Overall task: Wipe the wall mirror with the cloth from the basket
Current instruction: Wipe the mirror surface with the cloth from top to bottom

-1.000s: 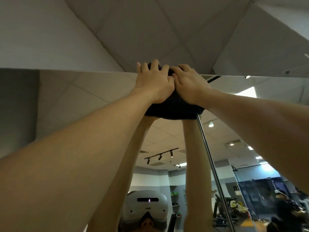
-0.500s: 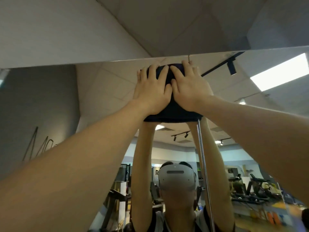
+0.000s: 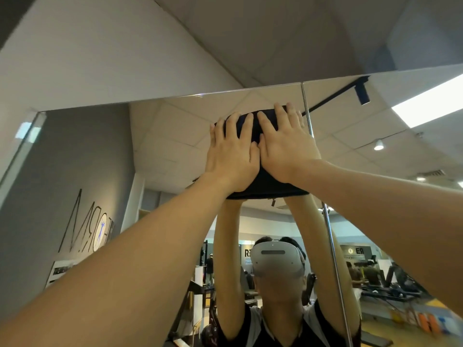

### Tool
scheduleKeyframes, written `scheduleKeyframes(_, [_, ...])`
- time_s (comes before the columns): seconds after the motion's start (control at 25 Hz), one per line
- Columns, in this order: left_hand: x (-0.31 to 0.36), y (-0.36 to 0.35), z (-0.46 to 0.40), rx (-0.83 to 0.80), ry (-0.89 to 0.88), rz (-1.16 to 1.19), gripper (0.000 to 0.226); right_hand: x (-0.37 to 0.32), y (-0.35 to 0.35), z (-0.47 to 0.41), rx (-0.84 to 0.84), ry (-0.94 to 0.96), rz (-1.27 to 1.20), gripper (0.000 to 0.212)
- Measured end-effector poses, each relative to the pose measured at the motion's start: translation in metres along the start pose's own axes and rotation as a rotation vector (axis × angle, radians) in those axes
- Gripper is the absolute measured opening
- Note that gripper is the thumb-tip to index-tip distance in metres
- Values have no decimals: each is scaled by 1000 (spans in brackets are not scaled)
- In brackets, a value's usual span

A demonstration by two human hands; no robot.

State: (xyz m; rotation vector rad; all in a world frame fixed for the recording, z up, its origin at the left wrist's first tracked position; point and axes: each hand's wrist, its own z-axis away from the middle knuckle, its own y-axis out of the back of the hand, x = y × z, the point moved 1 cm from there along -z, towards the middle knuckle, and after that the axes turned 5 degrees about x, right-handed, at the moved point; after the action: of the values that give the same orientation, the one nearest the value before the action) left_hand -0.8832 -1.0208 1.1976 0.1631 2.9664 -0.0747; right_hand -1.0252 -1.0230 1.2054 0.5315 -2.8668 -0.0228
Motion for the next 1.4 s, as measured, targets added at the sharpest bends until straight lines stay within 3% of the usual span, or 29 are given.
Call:
scheduleKeyframes(0.64, [-164, 36, 28, -7, -45, 4, 65, -162, -45, -30, 51, -35, 55, 64])
scheduleKeyframes(1.4, [-248, 54, 38, 15, -49, 62, 66, -240, -73, -57, 132, -20, 9, 54])
